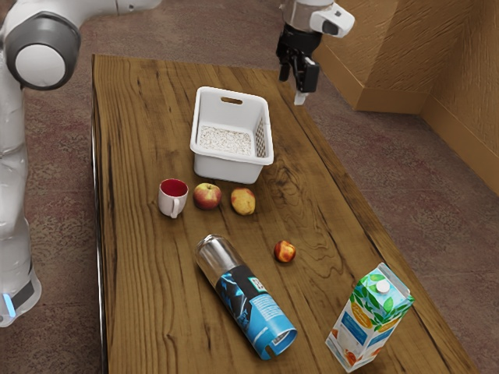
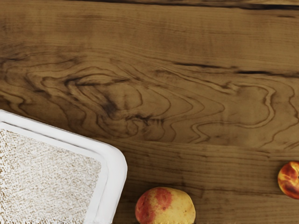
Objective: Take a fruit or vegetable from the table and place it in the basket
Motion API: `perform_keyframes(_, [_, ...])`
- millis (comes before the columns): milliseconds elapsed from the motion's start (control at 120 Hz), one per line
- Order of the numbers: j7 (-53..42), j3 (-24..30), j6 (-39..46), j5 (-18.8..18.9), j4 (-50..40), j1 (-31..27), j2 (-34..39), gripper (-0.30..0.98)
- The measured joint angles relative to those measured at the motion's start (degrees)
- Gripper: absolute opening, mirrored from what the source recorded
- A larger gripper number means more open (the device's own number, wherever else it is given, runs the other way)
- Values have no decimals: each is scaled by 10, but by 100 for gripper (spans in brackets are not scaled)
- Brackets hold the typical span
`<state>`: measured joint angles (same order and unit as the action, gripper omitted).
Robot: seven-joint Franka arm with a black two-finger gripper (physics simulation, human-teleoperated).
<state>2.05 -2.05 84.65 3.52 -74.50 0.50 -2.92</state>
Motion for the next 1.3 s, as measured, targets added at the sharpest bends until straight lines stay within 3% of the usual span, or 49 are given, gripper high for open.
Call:
perform_keyframes(217, [15, -1, -20, 4, 6, -26, 0, 69])
perform_keyframes(300, [19, 7, -40, 4, 90, -32, 7, 69])
perform_keyframes(450, [24, 136, -64, 13, 152, -109, 17, 69])
perform_keyframes(667, [30, 158, -80, 25, 125, 6, -27, 68])
perform_keyframes(817, [33, 159, -79, 26, 123, 0, -79, 69])
perform_keyframes(1000, [36, 159, -53, 25, 122, 31, -148, 69])
perform_keyframes(1300, [29, 151, 101, -18, -138, 26, -111, 69])
